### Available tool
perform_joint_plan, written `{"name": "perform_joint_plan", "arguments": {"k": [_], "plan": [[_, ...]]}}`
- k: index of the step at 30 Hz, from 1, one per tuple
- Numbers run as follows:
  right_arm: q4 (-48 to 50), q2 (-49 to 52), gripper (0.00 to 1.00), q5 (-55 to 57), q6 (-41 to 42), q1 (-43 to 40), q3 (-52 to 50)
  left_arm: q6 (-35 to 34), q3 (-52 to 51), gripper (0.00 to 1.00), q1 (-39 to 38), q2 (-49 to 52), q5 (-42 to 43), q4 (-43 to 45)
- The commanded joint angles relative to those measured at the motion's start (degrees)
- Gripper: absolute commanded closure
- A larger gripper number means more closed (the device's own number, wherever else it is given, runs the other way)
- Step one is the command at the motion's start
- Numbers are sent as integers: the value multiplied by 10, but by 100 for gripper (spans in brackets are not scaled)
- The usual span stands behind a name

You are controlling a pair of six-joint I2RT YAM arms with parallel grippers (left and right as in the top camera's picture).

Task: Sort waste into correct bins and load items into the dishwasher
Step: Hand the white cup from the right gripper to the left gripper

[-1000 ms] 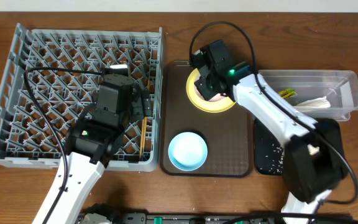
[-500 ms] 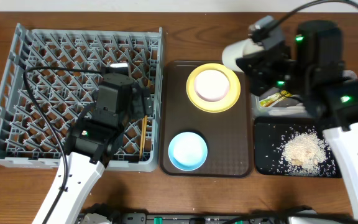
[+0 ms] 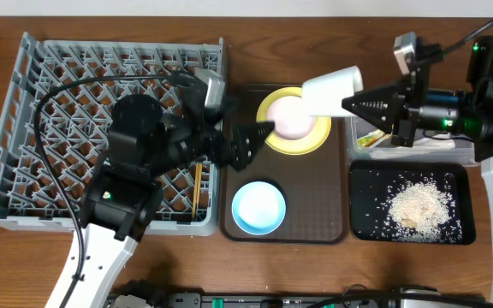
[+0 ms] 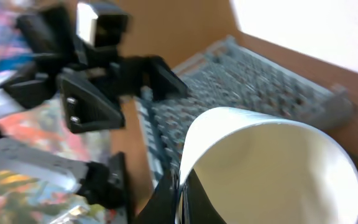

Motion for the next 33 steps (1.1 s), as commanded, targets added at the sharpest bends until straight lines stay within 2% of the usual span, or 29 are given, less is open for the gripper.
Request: {"name": "perform_joint_plan", "arguments": {"k": [1,5,8,10,19,21,24,27,33], "plan": [[0,-3,99,-137,-53,15,-2,-35,7,1,8,2,108,16],[8,-3,99,-155,-59,43,-2,-61,7,1,12,7,115,33],[10,-1,99,-155,-72,83,-2,-99,7,1,12,11,172,96],[17,-1,99,-153,-72,97,-2,-105,7,1,12,11,172,109],[51,-1,99,-144,-72,149,-2,-158,7,0,12,11,175,111],[54,-1,99,-139,-72,151,-2,-160,7,6,12,11,188,116],[53,-1,99,-122,-71,151,-2,-160,7,23,12,11,201,124],[53,-1,99,-117,-71,151,-2,-160,7,30,12,10,200,126],[54,-1,98,-116,-72,150,-2,-160,7,48,12,10,200,130]]}}
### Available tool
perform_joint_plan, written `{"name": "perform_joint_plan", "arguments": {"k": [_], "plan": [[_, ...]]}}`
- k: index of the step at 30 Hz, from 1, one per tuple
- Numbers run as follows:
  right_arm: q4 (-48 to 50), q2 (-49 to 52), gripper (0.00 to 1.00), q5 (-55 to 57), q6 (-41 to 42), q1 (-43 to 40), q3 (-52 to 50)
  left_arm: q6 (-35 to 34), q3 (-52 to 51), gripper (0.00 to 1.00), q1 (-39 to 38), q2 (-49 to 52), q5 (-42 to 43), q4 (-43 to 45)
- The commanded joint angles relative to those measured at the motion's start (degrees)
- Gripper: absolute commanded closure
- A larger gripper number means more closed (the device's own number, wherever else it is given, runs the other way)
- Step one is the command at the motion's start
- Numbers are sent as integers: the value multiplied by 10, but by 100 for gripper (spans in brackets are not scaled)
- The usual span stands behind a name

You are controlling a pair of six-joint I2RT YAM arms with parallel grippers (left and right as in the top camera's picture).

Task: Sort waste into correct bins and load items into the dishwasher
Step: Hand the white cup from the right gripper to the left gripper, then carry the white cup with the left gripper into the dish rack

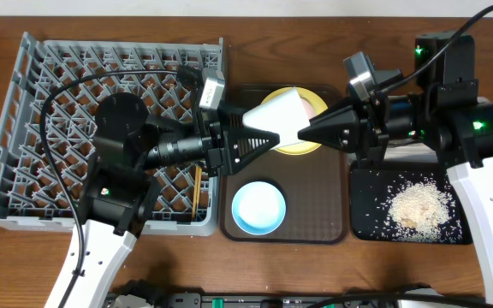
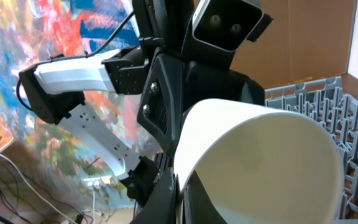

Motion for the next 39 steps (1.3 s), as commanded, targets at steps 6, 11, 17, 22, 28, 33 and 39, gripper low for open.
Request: {"name": "perform_joint_plan", "arguments": {"k": [6,11,17,22,28,33,39], "plan": [[16,-1,48,12,-11,5,-2,-9,7,52,-1,2,-10,1],[16,-1,37,37,-10,-37,-2,-9,7,52,27,2,-9,-2],[12,-1,29,162,55,-119,-2,36,7,53,102,3,-30,-113],[-4,-1,1,337,101,-141,-2,44,7,61,162,2,-143,-209],[-27,-1,1,469,101,-141,-2,73,8,62,196,2,-274,-311],[-29,-1,1,516,101,-141,-2,102,31,62,195,4,-387,-412],[-29,-1,1,535,101,-141,-2,134,132,63,195,37,-538,-590]]}}
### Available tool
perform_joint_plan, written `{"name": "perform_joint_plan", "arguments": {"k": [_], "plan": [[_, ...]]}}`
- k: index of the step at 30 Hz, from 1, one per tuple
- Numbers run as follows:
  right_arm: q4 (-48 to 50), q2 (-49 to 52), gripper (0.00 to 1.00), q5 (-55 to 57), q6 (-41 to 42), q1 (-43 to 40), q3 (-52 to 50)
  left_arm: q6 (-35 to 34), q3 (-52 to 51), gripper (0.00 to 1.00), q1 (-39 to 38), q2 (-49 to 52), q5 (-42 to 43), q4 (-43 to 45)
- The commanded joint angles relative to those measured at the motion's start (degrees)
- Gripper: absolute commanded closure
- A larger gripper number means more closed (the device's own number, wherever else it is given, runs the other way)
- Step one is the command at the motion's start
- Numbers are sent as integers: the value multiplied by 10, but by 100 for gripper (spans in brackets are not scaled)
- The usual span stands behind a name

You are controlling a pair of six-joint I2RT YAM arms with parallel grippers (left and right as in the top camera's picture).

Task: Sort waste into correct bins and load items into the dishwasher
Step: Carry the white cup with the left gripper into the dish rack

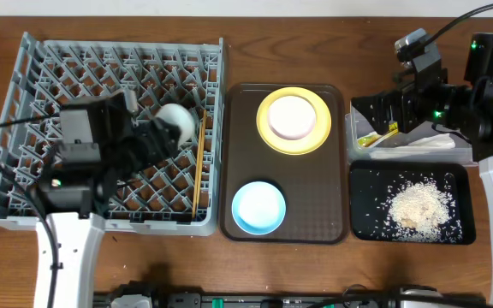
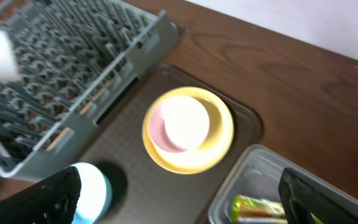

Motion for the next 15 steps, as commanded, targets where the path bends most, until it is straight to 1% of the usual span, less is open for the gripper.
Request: {"name": "perform_joint_plan", "arguments": {"k": [1,5,7,15], "plan": [[-1,-1,1,25,8,-7,-1,33,66,63,2,23,-121,-58],[-1,-1,1,25,8,-6,-1,43,69,63,0,61,-121,-109],[-1,-1,1,25,8,-6,-1,46,69,63,-2,103,-121,-124],[-1,-1,1,25,8,-6,-1,48,69,63,-4,198,-121,-111]]}}
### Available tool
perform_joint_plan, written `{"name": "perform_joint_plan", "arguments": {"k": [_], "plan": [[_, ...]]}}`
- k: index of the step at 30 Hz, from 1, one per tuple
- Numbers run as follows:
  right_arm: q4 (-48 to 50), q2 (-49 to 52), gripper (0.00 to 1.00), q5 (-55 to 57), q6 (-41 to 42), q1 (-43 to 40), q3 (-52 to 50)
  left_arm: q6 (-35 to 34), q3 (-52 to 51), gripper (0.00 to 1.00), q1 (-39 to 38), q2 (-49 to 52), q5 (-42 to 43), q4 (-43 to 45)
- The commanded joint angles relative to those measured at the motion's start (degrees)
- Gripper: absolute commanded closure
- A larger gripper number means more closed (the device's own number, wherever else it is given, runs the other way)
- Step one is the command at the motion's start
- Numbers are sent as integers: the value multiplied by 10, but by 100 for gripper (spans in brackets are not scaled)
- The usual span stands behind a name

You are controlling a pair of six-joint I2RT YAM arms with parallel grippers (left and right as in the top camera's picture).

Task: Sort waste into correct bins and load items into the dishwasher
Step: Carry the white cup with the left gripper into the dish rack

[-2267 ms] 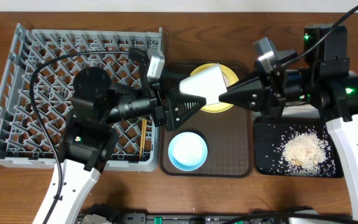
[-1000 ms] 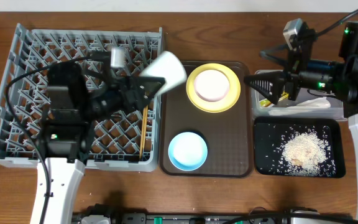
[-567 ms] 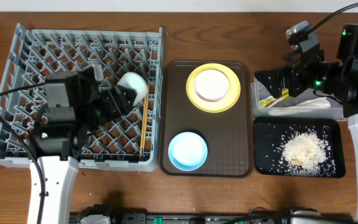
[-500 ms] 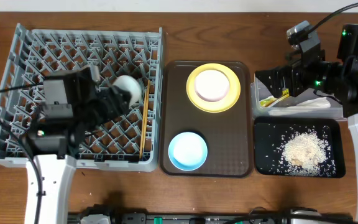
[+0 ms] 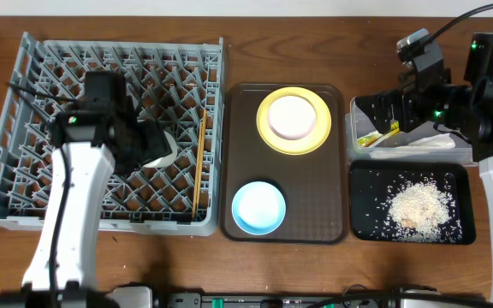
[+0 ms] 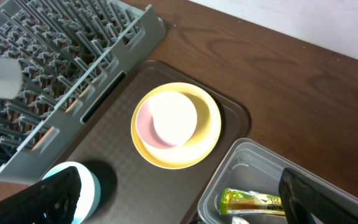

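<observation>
A white cup (image 5: 163, 147) lies on its side in the grey dishwasher rack (image 5: 24, 128). My left gripper (image 5: 148, 144) is shut on it. The right wrist view shows this cup at its left edge. My right gripper (image 5: 383, 111) hangs open and empty over the clear bin (image 5: 358, 150), its fingers (image 6: 61, 199) spread wide. A pink bowl (image 5: 291, 115) sits on a yellow plate (image 5: 268, 128) on the brown tray (image 5: 315, 197). A light blue bowl (image 5: 258, 207) stands near the tray's front. The pink bowl (image 6: 173, 118) and blue bowl (image 6: 95, 186) also show from the right wrist.
Wooden chopsticks (image 5: 198, 162) lie along the rack's right side. The clear bin (image 6: 247, 162) holds a green-yellow wrapper (image 6: 253, 202). A black tray (image 5: 366, 214) at the front right holds a pile of food crumbs (image 5: 416, 205).
My left gripper has carried the white cup from the rack's upper right part to a spot nearer its middle. My left arm now reaches in from the rack's back. My right gripper has hardly moved.
My right gripper held the white cup over the tray, with my left gripper open close by. Then both grippers met at the cup above the yellow plate. After that my left gripper had the cup over the rack, with my right open over the clear bin.
</observation>
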Motion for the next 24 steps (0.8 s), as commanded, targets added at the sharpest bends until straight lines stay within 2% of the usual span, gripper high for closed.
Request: {"name": "perform_joint_plan", "arguments": {"k": [1,21,23,24], "plan": [[-1,-1,1,2,8,-6,-1,14,4,63,-2,30,-11,5],[-1,-1,1,2,8,-6,-1,14,-8,62,-2,52,-22,36],[-1,-1,1,2,8,-6,-1,13,-8,61,-2,52,-31,37],[-1,-1,1,2,8,-6,-1,14,-8,57,-2,52,-33,38]]}}
